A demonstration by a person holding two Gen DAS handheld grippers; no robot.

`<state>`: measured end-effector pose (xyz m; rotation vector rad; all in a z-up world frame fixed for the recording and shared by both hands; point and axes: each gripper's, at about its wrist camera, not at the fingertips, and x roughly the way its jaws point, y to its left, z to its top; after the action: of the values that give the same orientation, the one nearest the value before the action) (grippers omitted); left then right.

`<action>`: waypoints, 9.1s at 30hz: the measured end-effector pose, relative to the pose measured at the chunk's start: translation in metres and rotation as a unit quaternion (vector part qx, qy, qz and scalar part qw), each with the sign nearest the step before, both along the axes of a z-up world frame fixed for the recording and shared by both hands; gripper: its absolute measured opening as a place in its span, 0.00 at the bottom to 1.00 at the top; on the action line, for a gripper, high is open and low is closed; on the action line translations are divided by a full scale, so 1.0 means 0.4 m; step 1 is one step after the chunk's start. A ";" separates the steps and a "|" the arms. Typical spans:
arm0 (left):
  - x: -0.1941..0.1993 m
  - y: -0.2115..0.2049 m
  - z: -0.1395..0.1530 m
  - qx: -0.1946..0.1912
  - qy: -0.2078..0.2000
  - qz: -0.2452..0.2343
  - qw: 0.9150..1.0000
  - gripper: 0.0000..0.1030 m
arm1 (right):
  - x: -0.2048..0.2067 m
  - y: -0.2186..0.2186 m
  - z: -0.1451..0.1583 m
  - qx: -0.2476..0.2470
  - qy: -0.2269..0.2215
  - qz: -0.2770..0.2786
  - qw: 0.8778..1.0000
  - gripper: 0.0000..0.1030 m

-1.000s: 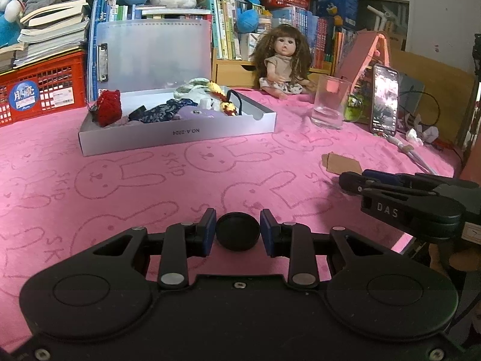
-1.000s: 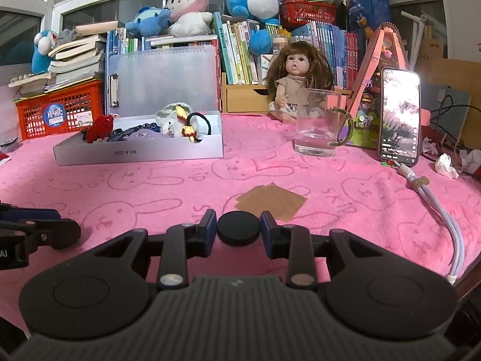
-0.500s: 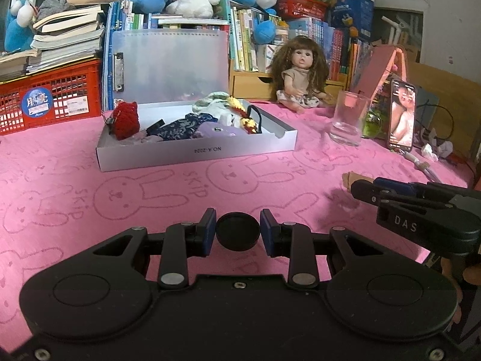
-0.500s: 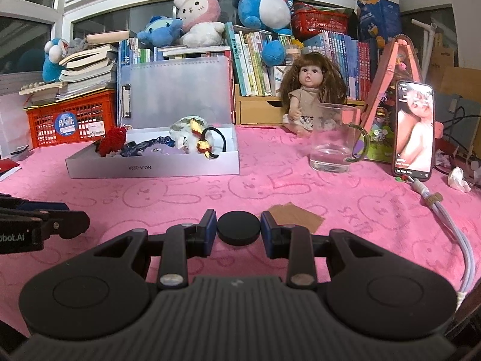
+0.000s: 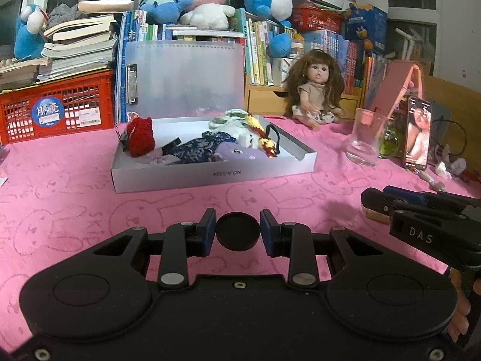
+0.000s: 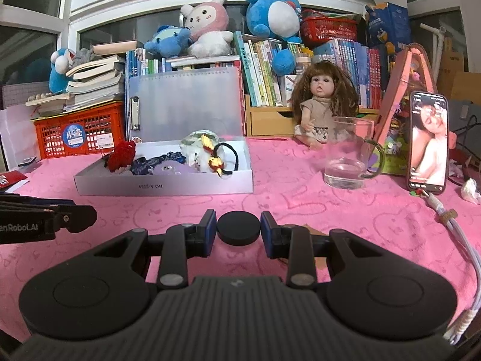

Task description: Organize objects

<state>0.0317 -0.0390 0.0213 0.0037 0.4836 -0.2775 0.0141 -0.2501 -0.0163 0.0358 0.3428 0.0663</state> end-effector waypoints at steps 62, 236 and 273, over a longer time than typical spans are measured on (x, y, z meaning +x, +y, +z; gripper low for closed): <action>0.380 0.083 0.038 -0.014 0.023 0.111 0.993 0.29 | 0.334 0.074 0.086 0.023 0.034 0.052 0.998 0.35; 0.281 0.098 -0.017 0.031 0.059 0.168 0.983 1.00 | 0.322 0.119 0.030 -0.016 0.103 0.074 0.992 1.00; 0.280 0.097 -0.079 0.044 0.103 0.173 0.979 1.00 | 0.324 0.120 -0.033 -0.012 0.152 0.058 0.987 1.00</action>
<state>0.1436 -0.0003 -0.0102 -0.0241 0.6924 0.0865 0.1438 -0.2019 -0.0297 0.0021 0.6516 0.1721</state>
